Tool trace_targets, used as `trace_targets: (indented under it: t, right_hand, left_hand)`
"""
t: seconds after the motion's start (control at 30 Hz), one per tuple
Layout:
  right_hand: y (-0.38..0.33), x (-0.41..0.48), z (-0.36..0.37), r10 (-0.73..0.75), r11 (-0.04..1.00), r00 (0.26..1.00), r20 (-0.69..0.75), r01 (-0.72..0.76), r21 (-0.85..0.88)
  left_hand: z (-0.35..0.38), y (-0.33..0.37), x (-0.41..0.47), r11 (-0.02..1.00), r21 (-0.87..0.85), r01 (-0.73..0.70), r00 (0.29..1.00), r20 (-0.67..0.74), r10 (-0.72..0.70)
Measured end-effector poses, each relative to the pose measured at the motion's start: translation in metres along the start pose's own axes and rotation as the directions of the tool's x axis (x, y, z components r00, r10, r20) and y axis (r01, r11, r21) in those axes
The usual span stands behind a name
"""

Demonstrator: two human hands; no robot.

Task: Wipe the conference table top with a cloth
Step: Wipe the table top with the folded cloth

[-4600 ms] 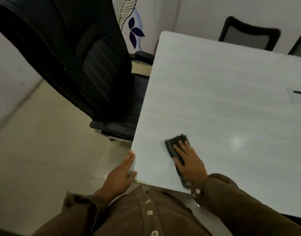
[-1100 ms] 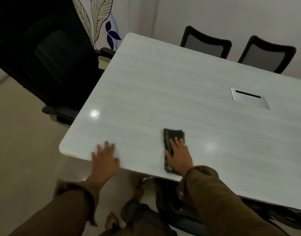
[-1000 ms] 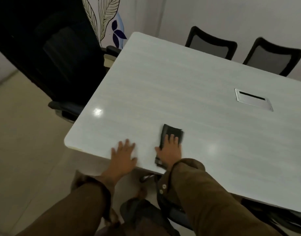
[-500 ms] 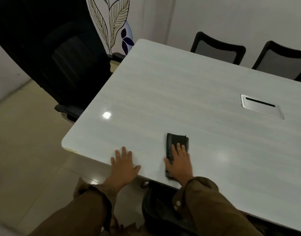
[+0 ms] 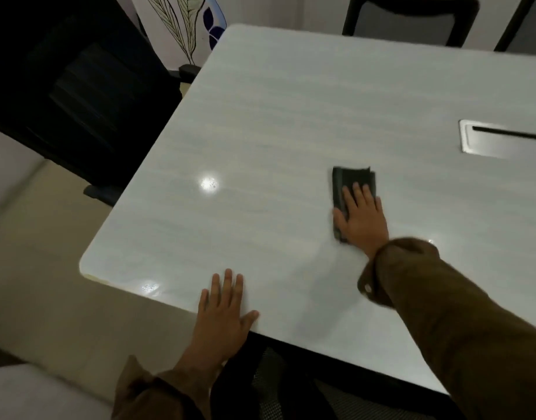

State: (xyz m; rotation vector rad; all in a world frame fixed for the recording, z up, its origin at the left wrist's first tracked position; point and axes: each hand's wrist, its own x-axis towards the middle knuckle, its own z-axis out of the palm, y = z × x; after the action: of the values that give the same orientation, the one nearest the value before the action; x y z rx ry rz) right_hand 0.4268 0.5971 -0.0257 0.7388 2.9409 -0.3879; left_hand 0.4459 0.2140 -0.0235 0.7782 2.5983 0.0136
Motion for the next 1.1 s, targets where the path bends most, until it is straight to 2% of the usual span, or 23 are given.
trace_targets:
  t: [0.07,0.13,0.2,0.33,0.47,0.53,0.6,0.67,0.73,0.77,0.83,0.87,0.9,0.93,1.0,1.07,1.1]
  right_hand:
    - [-0.026,0.034,0.001,0.087,0.996,0.996,0.03,-0.087,-0.013]
    - [-0.062,0.046,0.005,0.082,0.997,0.996,0.045,-0.082,-0.004]
    - [-0.094,0.034,0.015,0.01,1.0,0.999,0.045,-0.011,0.011]
    - [-0.119,-0.051,0.041,-0.17,0.985,0.984,0.058,0.167,0.046]
    - [-0.097,-0.155,0.051,-0.364,0.929,0.93,0.052,0.359,0.09]
    - [-0.063,-0.197,0.042,-0.459,0.888,0.884,0.088,0.455,0.059]
    - [-0.02,-0.215,0.03,-0.506,0.862,0.858,0.085,0.506,0.022]
    - [0.01,-0.218,0.021,-0.402,0.915,0.912,0.08,0.403,0.0]
    - [0.013,-0.208,0.016,-0.124,0.992,0.992,0.026,0.124,0.024]
    - [0.003,-0.199,0.016,0.032,0.998,1.0,-0.001,-0.031,0.054]
    - [-0.032,-0.182,0.015,0.275,0.954,0.961,0.036,-0.277,0.111]
    - [-0.05,-0.177,0.016,0.329,0.935,0.942,0.063,-0.335,0.119]
    - [-0.062,-0.176,0.017,0.32,0.939,0.944,0.08,-0.327,0.104]
    - [-0.069,-0.18,0.018,0.249,0.964,0.964,0.097,-0.256,0.07]
    - [-0.065,-0.204,0.019,0.005,1.0,0.989,0.146,-0.008,0.017]
    - [-0.042,-0.239,0.015,-0.198,0.978,0.96,0.196,0.206,-0.02]
    - [-0.024,-0.254,0.013,-0.248,0.964,0.946,0.209,0.262,-0.043]
  left_hand:
    - [0.001,0.0,0.0,1.0,0.027,-0.005,1.0,-0.011,0.005]
    - [0.002,0.0,0.0,0.999,0.042,0.002,1.0,-0.022,-0.001]
    - [-0.001,0.001,-0.001,0.999,0.039,0.011,1.0,-0.022,-0.01]
    - [-0.008,0.006,0.0,0.998,0.055,0.033,0.999,0.021,-0.035]
    - [-0.01,0.009,0.003,0.997,0.01,0.074,0.994,0.085,-0.075]
    - [-0.019,0.015,-0.003,0.998,-0.002,0.06,0.996,0.069,-0.059]
    - [-0.027,0.028,-0.003,0.993,-0.05,0.103,0.988,0.119,-0.096]
    - [-0.039,0.05,-0.001,0.981,-0.12,0.153,0.972,0.195,-0.127]
    - [-0.041,0.076,-0.007,0.982,-0.183,0.038,0.978,0.206,0.001]
    - [-0.037,0.087,-0.013,0.979,-0.204,-0.022,0.975,0.212,0.066]
    - [-0.019,0.094,-0.028,0.982,-0.162,-0.096,0.975,0.183,0.126]
    - [-0.011,0.091,-0.033,0.987,-0.107,-0.12,0.98,0.148,0.135]
    - [-0.005,0.09,-0.034,0.988,-0.078,-0.134,0.983,0.118,0.142]
    - [-0.004,0.088,-0.033,0.988,-0.076,-0.137,0.983,0.112,0.145]
    - [-0.007,0.085,-0.029,0.985,-0.111,-0.131,0.979,0.144,0.146]
    - [-0.006,0.084,-0.026,0.984,-0.127,-0.124,0.976,0.166,0.145]
    - [-0.007,0.083,-0.026,0.984,-0.123,-0.129,0.974,0.17,0.149]
